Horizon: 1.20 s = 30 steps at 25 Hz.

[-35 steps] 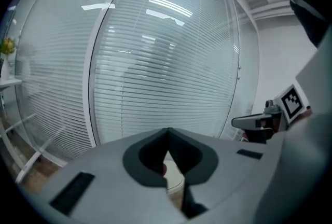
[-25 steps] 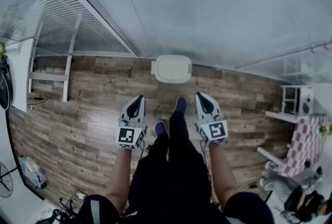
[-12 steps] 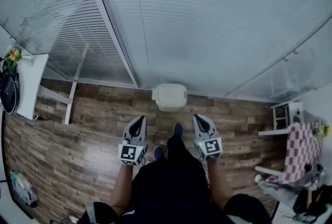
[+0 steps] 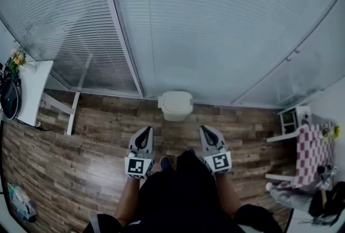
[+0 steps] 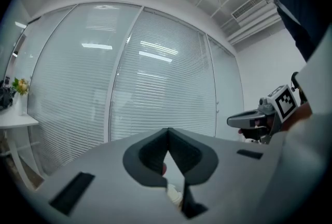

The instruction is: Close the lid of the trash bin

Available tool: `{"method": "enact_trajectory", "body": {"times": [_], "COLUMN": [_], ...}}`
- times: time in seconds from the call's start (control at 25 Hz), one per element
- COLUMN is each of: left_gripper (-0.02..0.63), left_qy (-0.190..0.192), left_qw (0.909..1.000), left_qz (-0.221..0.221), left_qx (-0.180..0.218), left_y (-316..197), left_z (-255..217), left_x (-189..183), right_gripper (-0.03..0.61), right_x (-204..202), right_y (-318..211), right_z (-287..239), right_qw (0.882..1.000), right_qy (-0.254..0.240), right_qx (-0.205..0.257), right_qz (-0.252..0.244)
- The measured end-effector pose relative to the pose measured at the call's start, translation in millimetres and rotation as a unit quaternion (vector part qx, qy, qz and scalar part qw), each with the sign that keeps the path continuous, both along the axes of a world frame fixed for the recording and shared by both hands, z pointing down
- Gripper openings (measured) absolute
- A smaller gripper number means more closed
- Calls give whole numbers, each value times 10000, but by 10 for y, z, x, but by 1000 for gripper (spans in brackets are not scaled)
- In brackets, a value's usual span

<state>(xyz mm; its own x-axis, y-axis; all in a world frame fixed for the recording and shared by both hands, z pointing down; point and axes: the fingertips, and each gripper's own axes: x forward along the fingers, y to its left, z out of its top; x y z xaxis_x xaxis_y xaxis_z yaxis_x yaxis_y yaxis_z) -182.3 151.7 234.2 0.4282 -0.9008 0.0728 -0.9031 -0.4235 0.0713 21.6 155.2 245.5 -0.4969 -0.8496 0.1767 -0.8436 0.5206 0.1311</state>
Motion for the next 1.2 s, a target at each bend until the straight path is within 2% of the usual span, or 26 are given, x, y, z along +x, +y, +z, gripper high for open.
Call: {"method": "enact_trajectory", "body": {"times": [0.08,0.28,0.44,0.6,0.88,0.96,1.08,1.2], "left_gripper": [8,8,8,8,8,8,8,8], "left_qy": [-21,346,287,555,417,420,479,499], "left_qw": [10000,9990,9991,9978,9979,9975,9969,9981], "left_qz": [-55,-275,-294,-333,-495,-563,-617,-349], "left_qx": [-9,-74,-119,-125,-69,-83,-69,9], "left_y": [47,119,200,268,355,383,358,263], "left_z": [34,41,139,47,59,150,200,141], "left_x": [-34,-65,-1,15,-54,-86,17,255], "right_gripper": [3,3,3,3,3,3,3,3], "right_x": [26,125,106,22,-72,-87,103,442], "right_y": [32,11,38,115,131,133,70,82], "right_z": [7,60,70,142,15,40,184,160], "right_qw": [9998,9993,9994,9992,9992,9992,9994,9998], "right_qy": [-109,-207,-251,-132,-51,-54,-164,-159], "right_qx": [-105,-262,-242,-287,126,120,-74,-34], "right_qz": [86,140,-22,-240,-374,-384,-286,123]}}
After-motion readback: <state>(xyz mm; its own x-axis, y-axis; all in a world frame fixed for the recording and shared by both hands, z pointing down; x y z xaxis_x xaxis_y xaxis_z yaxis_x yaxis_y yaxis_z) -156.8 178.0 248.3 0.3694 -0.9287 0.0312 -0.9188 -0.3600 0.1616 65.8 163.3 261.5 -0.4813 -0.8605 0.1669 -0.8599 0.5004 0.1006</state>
